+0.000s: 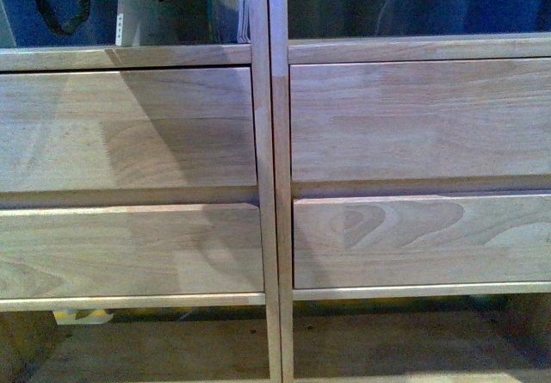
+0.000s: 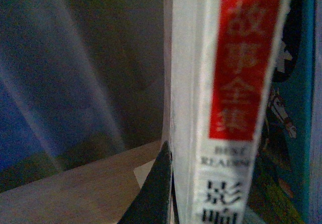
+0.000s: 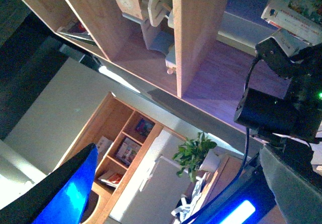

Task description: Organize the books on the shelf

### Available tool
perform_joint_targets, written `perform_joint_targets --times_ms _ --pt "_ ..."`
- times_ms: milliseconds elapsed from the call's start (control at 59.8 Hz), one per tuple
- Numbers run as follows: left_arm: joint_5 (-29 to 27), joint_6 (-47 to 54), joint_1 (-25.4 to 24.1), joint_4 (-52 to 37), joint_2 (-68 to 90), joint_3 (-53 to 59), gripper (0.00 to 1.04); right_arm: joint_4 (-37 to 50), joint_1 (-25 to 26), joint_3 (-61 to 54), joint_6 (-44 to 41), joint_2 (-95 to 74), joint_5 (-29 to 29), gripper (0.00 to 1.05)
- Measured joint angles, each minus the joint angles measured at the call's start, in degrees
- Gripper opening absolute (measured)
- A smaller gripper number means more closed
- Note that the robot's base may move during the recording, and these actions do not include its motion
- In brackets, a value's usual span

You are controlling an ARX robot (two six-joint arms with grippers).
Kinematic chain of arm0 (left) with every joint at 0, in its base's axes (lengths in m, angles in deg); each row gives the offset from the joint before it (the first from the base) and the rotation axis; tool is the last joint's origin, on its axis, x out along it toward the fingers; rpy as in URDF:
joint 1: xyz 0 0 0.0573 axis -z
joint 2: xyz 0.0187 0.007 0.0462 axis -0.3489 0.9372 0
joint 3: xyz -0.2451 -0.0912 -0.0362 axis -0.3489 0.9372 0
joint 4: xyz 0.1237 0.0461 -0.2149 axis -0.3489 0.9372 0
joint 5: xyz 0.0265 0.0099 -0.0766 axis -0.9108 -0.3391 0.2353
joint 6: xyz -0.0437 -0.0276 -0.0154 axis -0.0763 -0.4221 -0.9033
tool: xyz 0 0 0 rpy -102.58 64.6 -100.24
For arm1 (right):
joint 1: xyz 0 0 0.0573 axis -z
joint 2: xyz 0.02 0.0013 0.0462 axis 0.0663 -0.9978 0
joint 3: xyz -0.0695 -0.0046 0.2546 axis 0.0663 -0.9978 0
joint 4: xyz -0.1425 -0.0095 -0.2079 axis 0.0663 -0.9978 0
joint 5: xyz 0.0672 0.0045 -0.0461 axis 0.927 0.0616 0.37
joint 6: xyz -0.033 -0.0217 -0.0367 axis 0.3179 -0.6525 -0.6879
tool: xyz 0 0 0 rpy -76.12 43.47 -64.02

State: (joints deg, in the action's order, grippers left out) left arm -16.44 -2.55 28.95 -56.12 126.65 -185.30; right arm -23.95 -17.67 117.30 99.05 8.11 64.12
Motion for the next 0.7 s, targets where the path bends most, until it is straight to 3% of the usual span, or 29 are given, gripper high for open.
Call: perform_joint_targets --times_ms 284,469,703 --pt "-2.56 1.79 -0.02 -1.27 -0.22 0.98 0.66 0.00 0.00 0.00 0.00 0.00 0.00 0.98" --pt "-2.03 2.16 -0.02 -5.14 -5.29 9.27 0.97 0.00 0.00 0.00 0.00 0.00 0.00 0.98" --pt "1.14 -1.70 -0.63 -7.65 -15.96 21.51 0.97 0.00 0.00 0.00 0.00 0.00 0.00 0.98"
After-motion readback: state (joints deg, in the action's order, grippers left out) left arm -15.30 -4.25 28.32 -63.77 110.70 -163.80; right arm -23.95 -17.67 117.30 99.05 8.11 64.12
